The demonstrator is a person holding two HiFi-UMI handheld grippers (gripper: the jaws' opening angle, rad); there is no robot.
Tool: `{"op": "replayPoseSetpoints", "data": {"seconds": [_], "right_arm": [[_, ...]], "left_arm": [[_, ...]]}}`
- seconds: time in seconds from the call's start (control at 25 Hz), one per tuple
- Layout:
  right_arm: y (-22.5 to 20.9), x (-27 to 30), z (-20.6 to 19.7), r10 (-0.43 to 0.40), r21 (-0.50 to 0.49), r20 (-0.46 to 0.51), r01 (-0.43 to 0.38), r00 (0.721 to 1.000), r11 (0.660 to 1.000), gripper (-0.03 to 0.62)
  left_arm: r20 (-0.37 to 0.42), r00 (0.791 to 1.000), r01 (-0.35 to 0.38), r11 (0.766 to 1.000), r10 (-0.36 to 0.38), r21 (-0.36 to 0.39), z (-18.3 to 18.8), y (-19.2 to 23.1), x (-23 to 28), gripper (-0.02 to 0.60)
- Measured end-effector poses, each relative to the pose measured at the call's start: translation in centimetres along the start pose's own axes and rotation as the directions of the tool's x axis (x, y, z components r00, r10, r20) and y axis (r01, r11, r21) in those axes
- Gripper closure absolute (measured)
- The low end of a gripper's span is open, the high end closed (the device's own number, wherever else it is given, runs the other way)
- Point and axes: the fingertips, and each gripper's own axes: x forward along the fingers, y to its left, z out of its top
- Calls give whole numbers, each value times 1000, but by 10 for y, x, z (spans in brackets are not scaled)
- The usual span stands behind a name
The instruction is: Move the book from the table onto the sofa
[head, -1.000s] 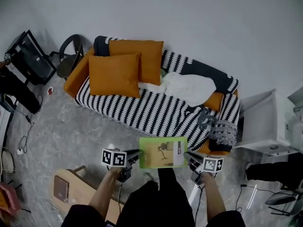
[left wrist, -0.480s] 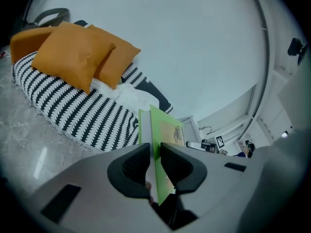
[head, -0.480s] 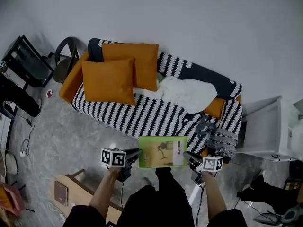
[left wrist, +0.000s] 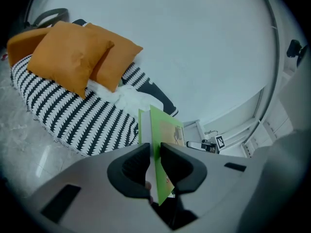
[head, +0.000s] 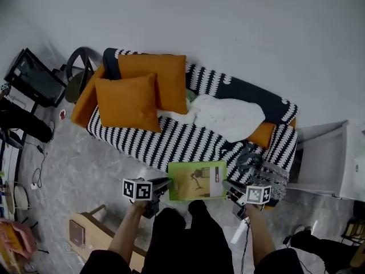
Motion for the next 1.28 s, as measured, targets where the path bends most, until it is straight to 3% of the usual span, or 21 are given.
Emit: {"op": "replayPoseSetpoints", "data": {"seconds": [0.28, 0.56, 0.96, 1.28], "right_arm": [[-18, 25, 21, -1, 24, 25, 1, 1000, 1000, 507], [-21, 60, 31, -45, 75, 101, 37, 994, 996, 507], [-24, 112, 43, -138, 137, 224, 109, 965, 985, 508], [-43, 146, 56, -168, 156, 226, 134, 959, 979, 508]], "left_arm": [[-20, 1000, 2, 1000, -2, 0, 28, 24, 18, 503], [-109, 993, 44, 998, -39, 41, 60, 58, 23, 503], [-294, 948, 146, 986, -117, 79, 97, 116, 33, 503], [-327, 937, 162, 982, -123, 95, 129, 152, 57, 503]]}}
